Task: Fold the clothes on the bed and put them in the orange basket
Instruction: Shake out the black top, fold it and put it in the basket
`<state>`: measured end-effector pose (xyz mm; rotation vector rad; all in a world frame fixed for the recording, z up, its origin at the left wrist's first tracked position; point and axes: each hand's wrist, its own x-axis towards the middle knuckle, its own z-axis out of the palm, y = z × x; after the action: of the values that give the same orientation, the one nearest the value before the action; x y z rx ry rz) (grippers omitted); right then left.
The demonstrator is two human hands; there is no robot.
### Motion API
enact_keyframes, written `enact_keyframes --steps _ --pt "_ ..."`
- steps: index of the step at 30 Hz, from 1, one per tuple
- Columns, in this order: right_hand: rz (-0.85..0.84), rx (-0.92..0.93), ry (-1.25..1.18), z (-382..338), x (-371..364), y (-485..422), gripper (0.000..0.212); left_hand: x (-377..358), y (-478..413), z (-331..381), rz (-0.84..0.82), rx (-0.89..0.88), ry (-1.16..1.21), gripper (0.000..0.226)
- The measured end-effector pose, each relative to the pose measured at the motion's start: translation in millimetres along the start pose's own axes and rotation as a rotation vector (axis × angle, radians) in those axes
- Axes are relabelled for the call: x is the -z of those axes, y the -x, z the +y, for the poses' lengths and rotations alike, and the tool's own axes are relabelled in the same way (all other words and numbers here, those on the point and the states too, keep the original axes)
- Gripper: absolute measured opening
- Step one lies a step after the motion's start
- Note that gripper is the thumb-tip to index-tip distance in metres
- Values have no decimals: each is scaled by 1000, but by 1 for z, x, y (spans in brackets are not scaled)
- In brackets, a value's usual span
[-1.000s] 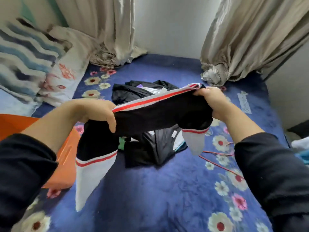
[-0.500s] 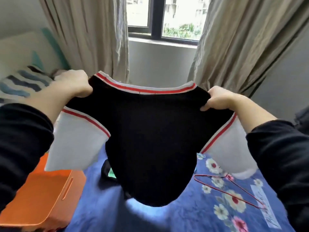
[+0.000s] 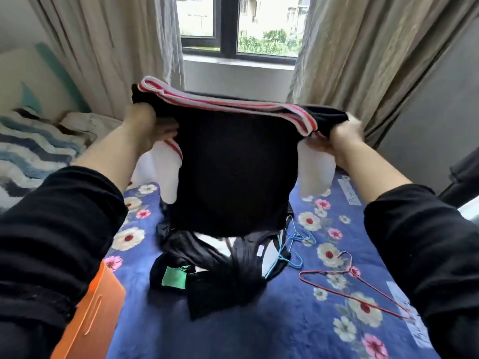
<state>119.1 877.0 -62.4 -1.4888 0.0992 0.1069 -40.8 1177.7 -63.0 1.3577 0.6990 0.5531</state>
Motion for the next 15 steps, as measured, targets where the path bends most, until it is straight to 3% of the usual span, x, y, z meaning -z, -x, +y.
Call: enact_keyframes --steps 1,4,8,11,13,15 --pt "50 118 -58 -3 0 3 23 -3 -4 1 43 -128 47 32" --pt "207 508 262 8 15 13 32 3 1 -8 83 -438 95 38" --pt "246 569 431 56 45 11 30 27 34 -61 121 -801 -430 27" --pt "193 601 625 99 67 28 27 53 57 -121 146 -772 -599 30" --pt "39 559 818 141 83 41 37 74 70 -175 139 -597 -692 37" --pt "-100 439 1053 189 99 51 28 95 91 -231 97 -400 -829 44"
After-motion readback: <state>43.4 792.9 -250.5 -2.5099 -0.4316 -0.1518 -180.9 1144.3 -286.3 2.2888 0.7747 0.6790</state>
